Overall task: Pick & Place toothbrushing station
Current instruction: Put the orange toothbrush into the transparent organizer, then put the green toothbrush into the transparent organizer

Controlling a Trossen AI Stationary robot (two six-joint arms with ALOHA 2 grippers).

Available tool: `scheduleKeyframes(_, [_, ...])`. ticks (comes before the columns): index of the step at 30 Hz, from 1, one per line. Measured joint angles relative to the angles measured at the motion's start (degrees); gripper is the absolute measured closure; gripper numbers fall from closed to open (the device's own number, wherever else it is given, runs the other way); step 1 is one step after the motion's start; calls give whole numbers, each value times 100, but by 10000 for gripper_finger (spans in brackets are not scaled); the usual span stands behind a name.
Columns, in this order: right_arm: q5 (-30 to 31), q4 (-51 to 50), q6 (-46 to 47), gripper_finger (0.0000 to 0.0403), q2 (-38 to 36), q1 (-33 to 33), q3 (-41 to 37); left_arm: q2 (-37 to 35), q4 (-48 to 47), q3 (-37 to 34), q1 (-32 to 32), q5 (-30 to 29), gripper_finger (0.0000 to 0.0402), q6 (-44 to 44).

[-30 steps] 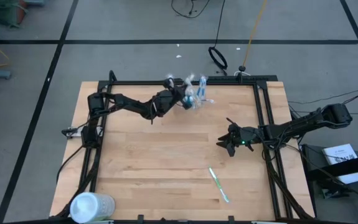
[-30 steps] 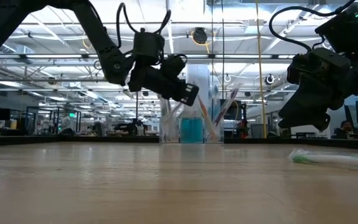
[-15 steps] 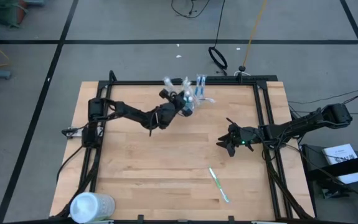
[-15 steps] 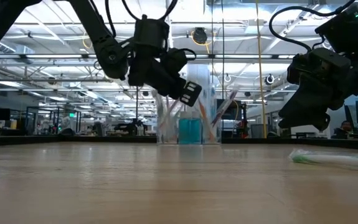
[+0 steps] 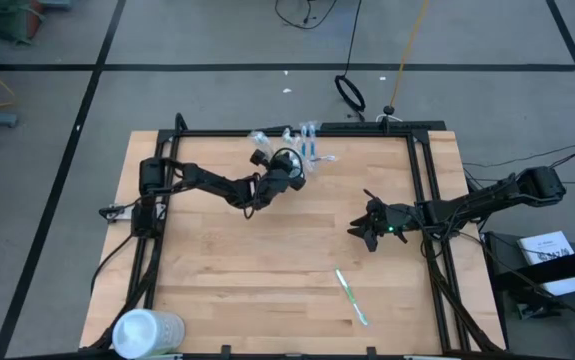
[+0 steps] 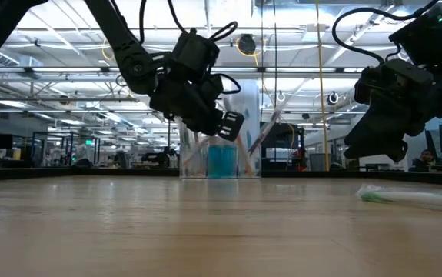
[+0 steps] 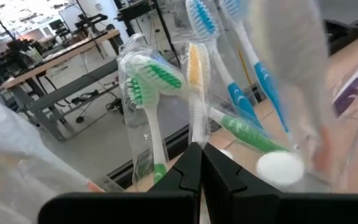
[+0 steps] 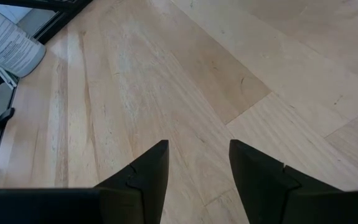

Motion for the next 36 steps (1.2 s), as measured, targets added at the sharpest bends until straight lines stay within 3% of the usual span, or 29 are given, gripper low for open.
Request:
scheduleKeyframes(8, [0,0,0,243,0,0,0,0,-29,0,-79,-476,389,464])
scheduleKeyframes(15, [1,0,1,243,0,0,0,-313,-218,-11,-301,-1170,329,968])
scheduleKeyframes(23, [4,2,4,243,0,-1,2,-1052,-1265,-10,-562,-882,252,611])
scheduleKeyframes(30, [21,5,-12,243,0,-2,2,-2134,-2823,-9,-789,-781,234,301])
scheduleKeyframes(36, [722,328,-592,243,2,-2,2,-3446,-4363,-9,-1147,529,233,-438])
